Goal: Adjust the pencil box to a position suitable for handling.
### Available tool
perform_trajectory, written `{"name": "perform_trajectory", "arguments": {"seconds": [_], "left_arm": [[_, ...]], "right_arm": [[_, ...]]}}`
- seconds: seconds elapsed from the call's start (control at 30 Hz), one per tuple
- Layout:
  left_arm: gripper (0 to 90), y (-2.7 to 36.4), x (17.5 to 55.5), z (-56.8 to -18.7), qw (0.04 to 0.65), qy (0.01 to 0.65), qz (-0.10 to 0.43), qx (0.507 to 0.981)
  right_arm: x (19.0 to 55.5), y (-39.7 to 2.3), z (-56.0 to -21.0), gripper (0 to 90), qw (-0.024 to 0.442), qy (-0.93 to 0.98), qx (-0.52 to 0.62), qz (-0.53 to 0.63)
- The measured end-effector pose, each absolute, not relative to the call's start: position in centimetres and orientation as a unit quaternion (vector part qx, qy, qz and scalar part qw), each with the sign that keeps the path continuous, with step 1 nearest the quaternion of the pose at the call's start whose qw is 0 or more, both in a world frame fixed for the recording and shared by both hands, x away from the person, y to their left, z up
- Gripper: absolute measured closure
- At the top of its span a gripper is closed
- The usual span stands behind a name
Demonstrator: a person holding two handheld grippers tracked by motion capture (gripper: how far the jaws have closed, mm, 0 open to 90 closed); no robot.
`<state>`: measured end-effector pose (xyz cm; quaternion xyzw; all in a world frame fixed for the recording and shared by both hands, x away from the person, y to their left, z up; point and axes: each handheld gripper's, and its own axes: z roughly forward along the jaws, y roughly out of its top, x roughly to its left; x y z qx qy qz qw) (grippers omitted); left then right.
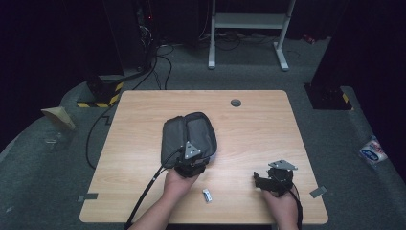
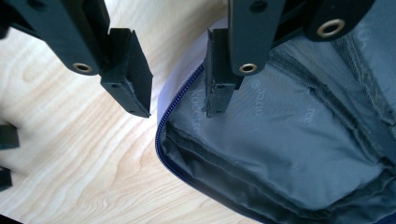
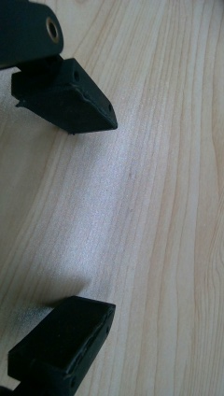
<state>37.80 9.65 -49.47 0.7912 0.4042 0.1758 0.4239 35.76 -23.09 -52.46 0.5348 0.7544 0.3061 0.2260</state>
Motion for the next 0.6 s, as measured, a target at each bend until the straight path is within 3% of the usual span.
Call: {"name": "perform_trajectory", "arguments": {"seconds": [0.33, 0.6], "left_arm": [[54.6, 12.0, 35.2, -49.0, 0.436, 0.400, 0.196, 0.782], [38.6, 13.7, 34.7, -47.4, 0.436, 0.426, 0.269, 0.745]], "right_arm": [[35.7, -23.1, -52.4, 11.0, 0.227, 0.755, 0.535, 0.305], [35.7, -23.1, -52.4, 11.1, 0.227, 0.755, 0.535, 0.305]]}}
